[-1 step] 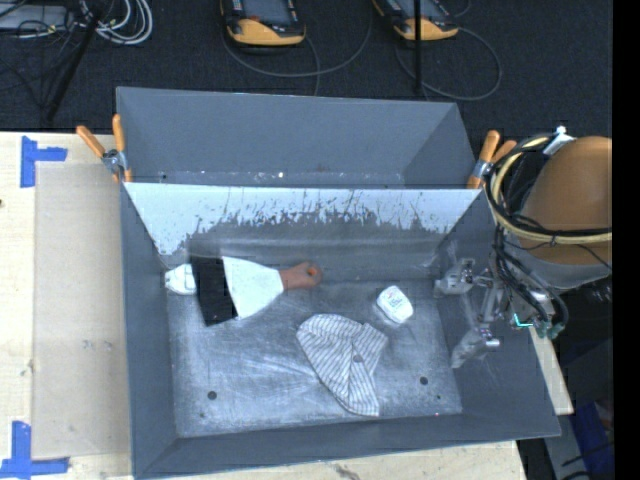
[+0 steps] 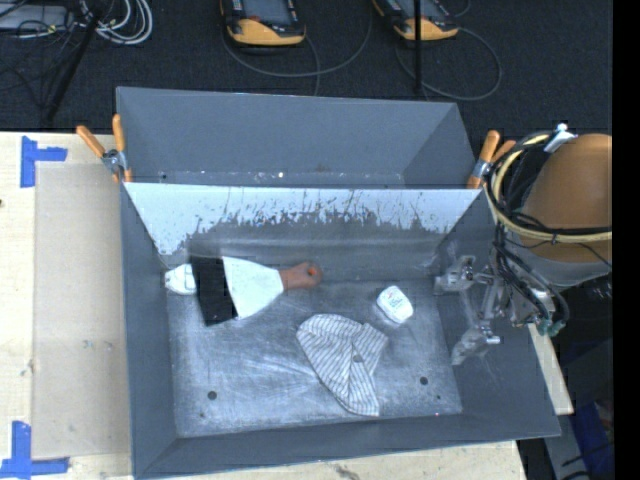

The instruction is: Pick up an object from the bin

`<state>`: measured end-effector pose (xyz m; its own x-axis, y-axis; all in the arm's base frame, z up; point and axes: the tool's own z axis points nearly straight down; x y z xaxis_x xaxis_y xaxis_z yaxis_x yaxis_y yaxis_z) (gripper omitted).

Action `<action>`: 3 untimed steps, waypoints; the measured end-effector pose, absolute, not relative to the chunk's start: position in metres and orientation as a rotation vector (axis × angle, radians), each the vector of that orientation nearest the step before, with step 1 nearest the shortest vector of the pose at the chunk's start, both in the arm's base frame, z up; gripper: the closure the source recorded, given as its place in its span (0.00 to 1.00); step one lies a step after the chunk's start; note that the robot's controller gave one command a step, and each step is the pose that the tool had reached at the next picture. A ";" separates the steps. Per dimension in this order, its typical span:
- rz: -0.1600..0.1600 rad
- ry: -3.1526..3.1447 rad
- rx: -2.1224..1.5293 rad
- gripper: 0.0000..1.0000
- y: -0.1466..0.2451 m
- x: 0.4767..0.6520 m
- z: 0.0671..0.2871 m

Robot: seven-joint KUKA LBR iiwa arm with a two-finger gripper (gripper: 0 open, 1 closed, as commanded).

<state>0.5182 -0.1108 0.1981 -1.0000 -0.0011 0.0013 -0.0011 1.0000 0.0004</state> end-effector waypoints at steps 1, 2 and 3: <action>0.002 -3.148 0.019 0.00 -0.109 0.556 0.138; -0.002 -3.138 0.009 0.00 -0.104 0.578 0.132; -0.001 -3.144 -0.051 0.00 -0.091 0.590 0.135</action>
Offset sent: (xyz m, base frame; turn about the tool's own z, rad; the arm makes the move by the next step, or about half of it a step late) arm 0.0706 0.0086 -0.0450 0.0010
